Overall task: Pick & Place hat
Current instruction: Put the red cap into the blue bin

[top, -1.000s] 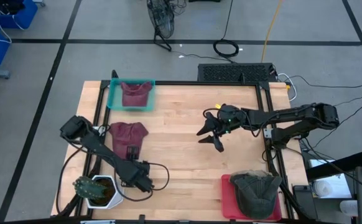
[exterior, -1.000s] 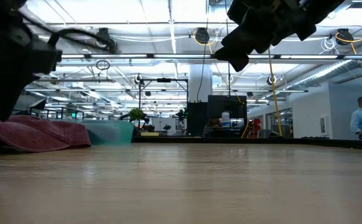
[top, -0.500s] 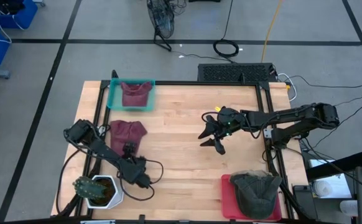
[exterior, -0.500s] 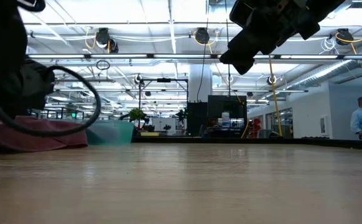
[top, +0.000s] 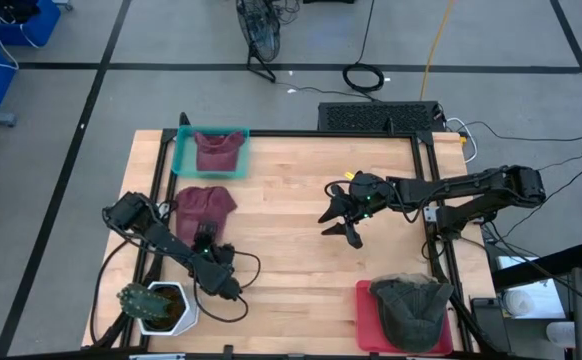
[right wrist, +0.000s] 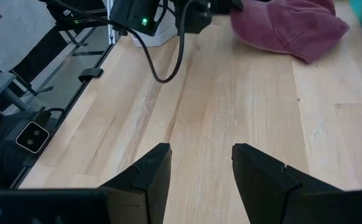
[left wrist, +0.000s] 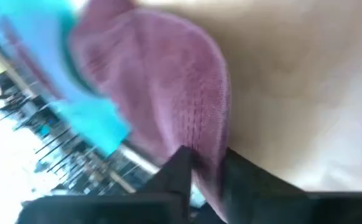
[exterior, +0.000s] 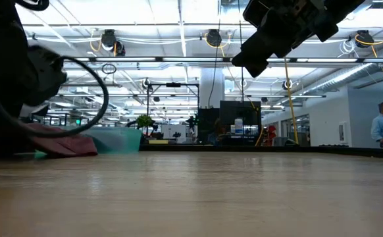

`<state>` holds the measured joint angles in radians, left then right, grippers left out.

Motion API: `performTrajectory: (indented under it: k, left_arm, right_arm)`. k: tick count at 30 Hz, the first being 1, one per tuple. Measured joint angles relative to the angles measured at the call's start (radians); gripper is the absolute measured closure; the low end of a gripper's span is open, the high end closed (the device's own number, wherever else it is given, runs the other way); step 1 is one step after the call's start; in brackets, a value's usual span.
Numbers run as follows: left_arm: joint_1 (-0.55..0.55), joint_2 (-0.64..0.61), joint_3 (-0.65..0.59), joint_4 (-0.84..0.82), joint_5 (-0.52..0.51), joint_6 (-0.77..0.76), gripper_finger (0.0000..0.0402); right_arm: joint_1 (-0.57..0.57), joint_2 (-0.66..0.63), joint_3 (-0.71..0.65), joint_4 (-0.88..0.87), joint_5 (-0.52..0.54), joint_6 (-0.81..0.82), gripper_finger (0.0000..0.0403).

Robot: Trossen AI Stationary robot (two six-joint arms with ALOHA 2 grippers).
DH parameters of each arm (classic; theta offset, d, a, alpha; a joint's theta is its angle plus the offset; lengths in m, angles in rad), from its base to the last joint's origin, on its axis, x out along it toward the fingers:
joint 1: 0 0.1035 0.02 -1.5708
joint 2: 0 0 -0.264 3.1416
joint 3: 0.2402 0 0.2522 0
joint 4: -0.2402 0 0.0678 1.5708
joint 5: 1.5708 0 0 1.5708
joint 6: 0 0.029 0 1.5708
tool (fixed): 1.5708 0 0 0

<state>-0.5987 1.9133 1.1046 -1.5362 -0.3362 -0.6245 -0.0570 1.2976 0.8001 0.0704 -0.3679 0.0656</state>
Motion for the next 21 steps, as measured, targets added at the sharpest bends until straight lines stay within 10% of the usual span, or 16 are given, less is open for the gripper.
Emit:
performTrajectory:
  k: [4,21]
  left_arm:
    - [0.0,-0.015,0.049,-0.049,-0.029,-0.041,0.0388]
    - [0.031,-0.213,0.307,-0.027,-0.333,0.009,0.039]
  right_arm:
    - [0.0,0.0,0.0,0.0,0.0,0.0,0.0248]
    - [0.0,0.0,0.0,-0.001,0.0,0.0,0.0248]
